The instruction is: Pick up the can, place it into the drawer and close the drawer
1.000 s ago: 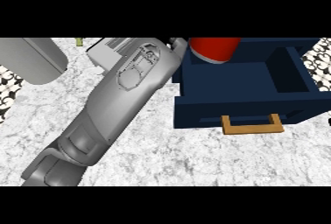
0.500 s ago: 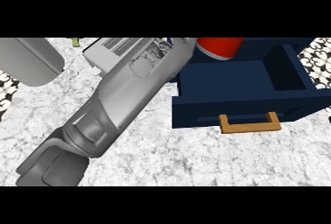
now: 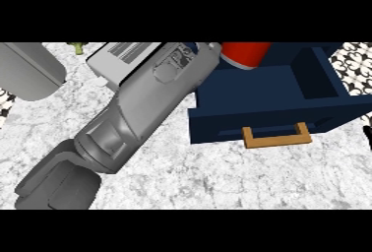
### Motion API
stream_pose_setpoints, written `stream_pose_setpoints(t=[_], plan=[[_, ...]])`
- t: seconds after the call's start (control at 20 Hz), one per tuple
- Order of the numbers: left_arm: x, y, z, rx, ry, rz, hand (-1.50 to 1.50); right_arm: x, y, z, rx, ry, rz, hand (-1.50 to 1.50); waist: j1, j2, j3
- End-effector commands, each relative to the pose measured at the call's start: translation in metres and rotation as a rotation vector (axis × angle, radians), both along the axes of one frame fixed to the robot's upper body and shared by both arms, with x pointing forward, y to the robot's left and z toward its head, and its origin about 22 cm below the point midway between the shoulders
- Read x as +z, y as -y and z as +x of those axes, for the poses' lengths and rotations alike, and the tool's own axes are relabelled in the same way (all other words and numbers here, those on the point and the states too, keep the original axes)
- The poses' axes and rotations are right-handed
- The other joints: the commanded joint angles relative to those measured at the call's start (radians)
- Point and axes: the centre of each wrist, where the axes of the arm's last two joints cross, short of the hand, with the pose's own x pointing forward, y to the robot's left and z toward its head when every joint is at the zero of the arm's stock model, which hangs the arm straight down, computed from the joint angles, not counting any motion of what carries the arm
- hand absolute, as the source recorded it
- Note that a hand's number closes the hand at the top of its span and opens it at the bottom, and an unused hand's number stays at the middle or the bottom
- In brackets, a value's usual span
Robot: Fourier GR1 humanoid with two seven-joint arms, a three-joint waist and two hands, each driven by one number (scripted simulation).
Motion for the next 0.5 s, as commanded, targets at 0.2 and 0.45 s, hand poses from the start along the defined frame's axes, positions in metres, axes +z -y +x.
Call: stream_pose_setpoints(t=[0.2, 0.45], plan=[[-0.024, -0.006, 0.004, 0.044, 0.041, 0.051, 1.50, -0.003, 0.000, 0.007, 0.009, 0.012, 0.008, -1.50, -0.026, 0.007, 0.001], [-0.025, -0.005, 0.005, 0.068, 0.041, 0.088, 1.50, 0.000, 0.000, 0.017, 0.033, 0.014, -0.002, -1.50, -0.036, 0.011, 0.001]])
